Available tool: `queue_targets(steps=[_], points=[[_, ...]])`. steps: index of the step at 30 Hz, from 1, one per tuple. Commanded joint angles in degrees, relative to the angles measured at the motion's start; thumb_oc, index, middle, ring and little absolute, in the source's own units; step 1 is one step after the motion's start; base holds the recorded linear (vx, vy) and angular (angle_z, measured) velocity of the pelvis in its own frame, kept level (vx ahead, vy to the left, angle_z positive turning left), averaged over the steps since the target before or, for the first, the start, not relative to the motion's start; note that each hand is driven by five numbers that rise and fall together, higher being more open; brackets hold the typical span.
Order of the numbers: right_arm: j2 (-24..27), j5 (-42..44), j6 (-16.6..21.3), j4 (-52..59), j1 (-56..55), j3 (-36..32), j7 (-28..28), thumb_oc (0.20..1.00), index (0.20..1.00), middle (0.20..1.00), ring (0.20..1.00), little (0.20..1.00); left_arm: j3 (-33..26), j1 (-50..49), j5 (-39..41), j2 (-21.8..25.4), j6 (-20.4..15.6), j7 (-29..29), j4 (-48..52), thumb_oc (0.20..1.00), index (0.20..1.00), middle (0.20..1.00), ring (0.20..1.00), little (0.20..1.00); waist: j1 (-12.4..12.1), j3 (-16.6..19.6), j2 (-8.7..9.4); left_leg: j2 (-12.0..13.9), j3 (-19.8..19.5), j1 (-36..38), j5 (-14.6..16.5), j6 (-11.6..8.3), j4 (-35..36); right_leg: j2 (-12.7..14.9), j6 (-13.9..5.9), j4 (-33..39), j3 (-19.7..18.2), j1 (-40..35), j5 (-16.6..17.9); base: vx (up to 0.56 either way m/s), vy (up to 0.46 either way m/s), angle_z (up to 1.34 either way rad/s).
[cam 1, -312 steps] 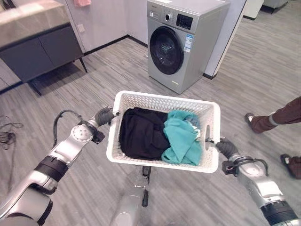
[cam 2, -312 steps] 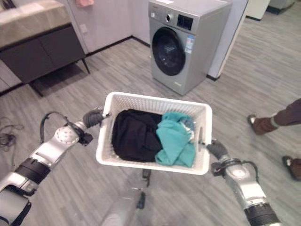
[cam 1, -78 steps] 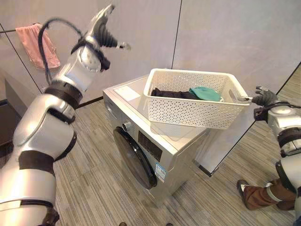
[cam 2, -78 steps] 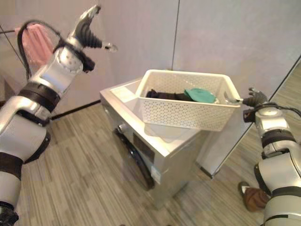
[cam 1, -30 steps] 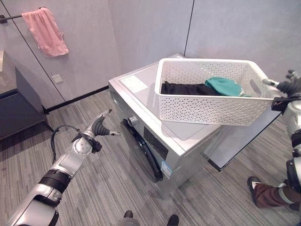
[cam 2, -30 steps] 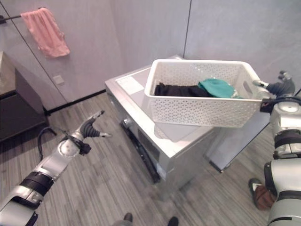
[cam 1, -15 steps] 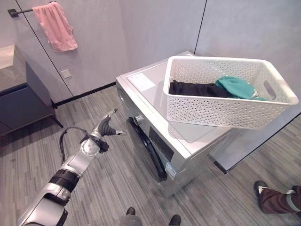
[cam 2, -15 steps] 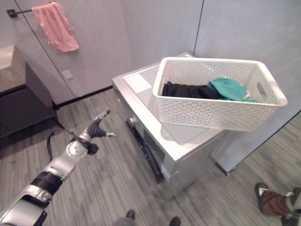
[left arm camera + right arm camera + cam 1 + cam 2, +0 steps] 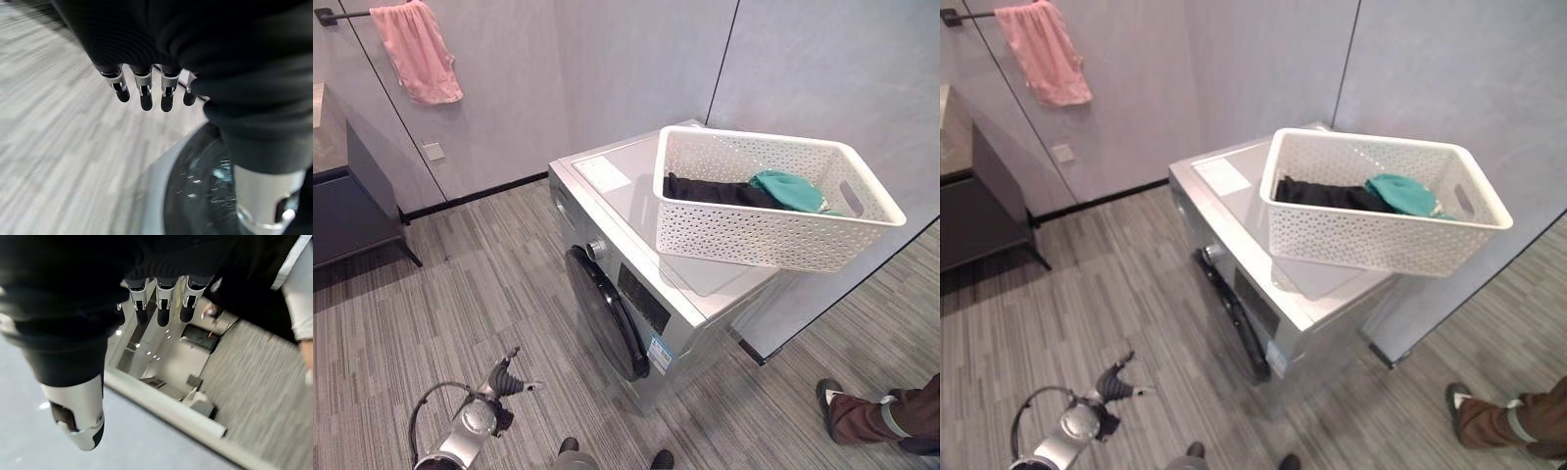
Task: Grab the laundry basket,head to the washer,open it,put in the laundry and shut it.
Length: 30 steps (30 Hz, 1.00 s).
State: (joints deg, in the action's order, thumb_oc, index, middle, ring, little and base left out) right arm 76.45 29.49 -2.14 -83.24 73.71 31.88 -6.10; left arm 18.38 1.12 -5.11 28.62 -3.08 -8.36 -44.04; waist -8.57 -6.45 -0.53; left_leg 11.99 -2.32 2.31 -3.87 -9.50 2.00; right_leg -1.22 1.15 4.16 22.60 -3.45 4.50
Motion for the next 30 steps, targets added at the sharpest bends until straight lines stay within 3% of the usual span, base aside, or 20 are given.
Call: queue_targets(steps=[1, 4, 6, 7, 8, 11, 13, 15, 17, 20, 21, 30], points=[[1.28, -0.43, 1.72, -2.13, -6.03, -5.97, 1.09, 1.000, 1.000, 1.000, 1.000, 1.000, 0.41, 5.52, -3.91, -0.03, -1.12, -2.14, 0.18, 1.000, 1.000, 1.000, 1.000, 1.000, -0.13, 0.20, 0.25, 4.04, 0.61, -2.40, -11.97, -1.14, 0.37, 1.98, -4.11, 0.84, -1.46, -4.27, -9.50, 0.00, 0.000, 0.00], [-1.34, -0.59, 1.76, -2.19, -19.59, -16.55, 1.07, 1.000, 1.000, 1.000, 1.000, 1.000, 0.46, 5.17, -4.83, -0.40, -0.84, -2.54, -1.16, 1.000, 1.000, 1.000, 1.000, 1.000, 0.01, 0.25, 0.38, 4.06, 0.48, -2.38, -11.92, -0.99, 0.32, 1.91, -4.01, 0.84, -1.52, -4.30, -9.60, 0.01, -0.010, 0.06], [-6.07, -0.68, 2.19, -1.88, -31.51, -25.44, 0.92, 1.000, 1.000, 1.000, 1.000, 1.000, 1.27, 5.06, -6.10, -1.10, -0.48, -2.60, -2.27, 1.000, 1.000, 1.000, 1.000, 1.000, -0.12, 0.11, 0.34, 4.01, 0.32, -2.40, -11.75, -0.84, 0.27, 1.86, -3.85, 0.84, -1.46, -4.44, -9.69, 0.02, -0.018, 0.06], [-10.79, 0.24, 2.48, -2.16, -39.27, -30.59, 1.02, 1.000, 1.000, 1.000, 1.000, 1.000, 0.92, 4.95, -6.32, -2.64, -0.05, -2.67, -4.25, 1.000, 1.000, 1.000, 1.000, 1.000, 0.18, -0.14, -0.11, 3.93, 0.23, -2.49, -11.75, -0.77, 0.26, 1.91, -3.77, 0.84, -1.44, -4.45, -9.72, 0.00, -0.003, 0.03], [-11.00, 0.14, 2.49, -1.44, -41.19, -32.35, 0.89, 1.000, 1.000, 1.000, 1.000, 1.000, 1.51, 5.11, -6.32, -2.30, -0.12, -2.73, -4.38, 1.000, 1.000, 1.000, 1.000, 1.000, -0.22, 0.06, 0.29, 3.88, 0.09, -2.67, -11.79, -0.76, 0.23, 1.95, -3.79, 0.84, -1.30, -4.38, -9.72, 0.00, -0.011, 0.04], [-20.08, 1.29, 3.01, -0.90, -51.15, -37.65, 0.98, 1.000, 1.000, 1.000, 1.000, 1.000, 1.61, 5.69, -6.15, -4.20, 0.19, -2.72, -6.71, 1.000, 1.000, 1.000, 1.000, 1.000, -0.28, -0.33, -0.06, 3.82, -0.10, -2.85, -11.56, -0.75, 0.25, 2.13, -3.70, 0.84, -1.10, -4.35, -9.78, 0.00, -0.001, 0.01], [-29.62, 0.73, 3.40, -0.03, -55.63, -37.56, 0.32, 1.000, 1.000, 1.000, 1.000, 1.000, 1.35, 5.80, -6.19, -5.35, 0.70, -2.56, -8.66, 1.000, 1.000, 1.000, 1.000, 1.000, -0.35, -0.58, -0.53, 3.85, -0.05, -2.58, -10.79, -0.71, 0.23, 2.01, -3.50, 0.84, -1.32, -4.52, -10.04, 0.00, 0.000, 0.00], [-32.40, 0.06, 3.53, 0.31, -57.12, -37.25, 0.14, 1.000, 1.000, 1.000, 1.000, 1.000, 1.13, 5.86, -5.97, -5.59, 0.72, -2.58, -9.42, 1.000, 1.000, 1.000, 1.000, 1.000, -0.42, -0.58, -0.47, 3.62, -0.33, -2.98, -10.89, -0.55, 0.10, 2.19, -3.53, 0.84, -1.22, -4.33, -9.82, -0.01, 0.013, 0.00], [-41.60, -1.18, 3.83, 0.63, -62.27, -36.59, 0.04, 1.000, 1.000, 1.000, 1.000, 1.000, 0.37, 5.71, -5.92, -6.57, 0.91, -2.94, -12.01, 1.000, 1.000, 1.000, 1.000, 1.000, -0.54, -0.87, -0.53, 3.31, -0.80, -3.29, -10.06, -0.35, 0.00, 2.37, -3.36, 0.84, -0.98, -4.23, -9.82, 0.00, 0.019, 0.16], [-45.00, -2.66, 3.82, 0.94, -63.93, -35.11, 0.08, 1.000, 1.000, 1.000, 1.000, 1.000, 0.11, 5.27, -5.84, -6.84, 0.75, -2.79, -13.37, 1.000, 1.000, 1.000, 1.000, 1.000, -0.54, -0.86, -0.33, 3.09, -1.11, -3.69, -9.53, -0.22, -0.21, 2.56, -3.29, 0.84, -0.83, -4.10, -9.79, -0.01, 0.014, 0.20], [-48.94, -5.39, 3.56, 1.63, -64.55, -31.66, 0.20, 1.000, 1.000, 1.000, 1.000, 1.000, 0.10, 4.66, -5.84, -7.20, 0.56, -2.70, -14.56, 1.000, 1.000, 1.000, 1.000, 1.000, -0.77, -0.90, -0.19, 2.95, -1.26, -3.90, -9.10, -0.08, -0.29, 2.71, -3.25, 0.84, -0.75, -4.05, -9.76, -0.02, 0.022, 0.11], [-52.92, -9.99, 4.79, 11.62, -64.42, -23.74, 2.07, 1.000, 1.000, 1.000, 1.000, 1.000, -4.14, 1.52, -2.73, -7.56, -0.83, -3.91, -19.28, 1.000, 1.000, 1.000, 1.000, 1.000, -0.99, -0.35, 0.77, 1.94, -1.57, -3.73, -6.88, 0.43, 0.72, 3.80, -3.61, 0.84, -0.13, -3.91, -9.45, 0.01, 0.029, 0.04]])
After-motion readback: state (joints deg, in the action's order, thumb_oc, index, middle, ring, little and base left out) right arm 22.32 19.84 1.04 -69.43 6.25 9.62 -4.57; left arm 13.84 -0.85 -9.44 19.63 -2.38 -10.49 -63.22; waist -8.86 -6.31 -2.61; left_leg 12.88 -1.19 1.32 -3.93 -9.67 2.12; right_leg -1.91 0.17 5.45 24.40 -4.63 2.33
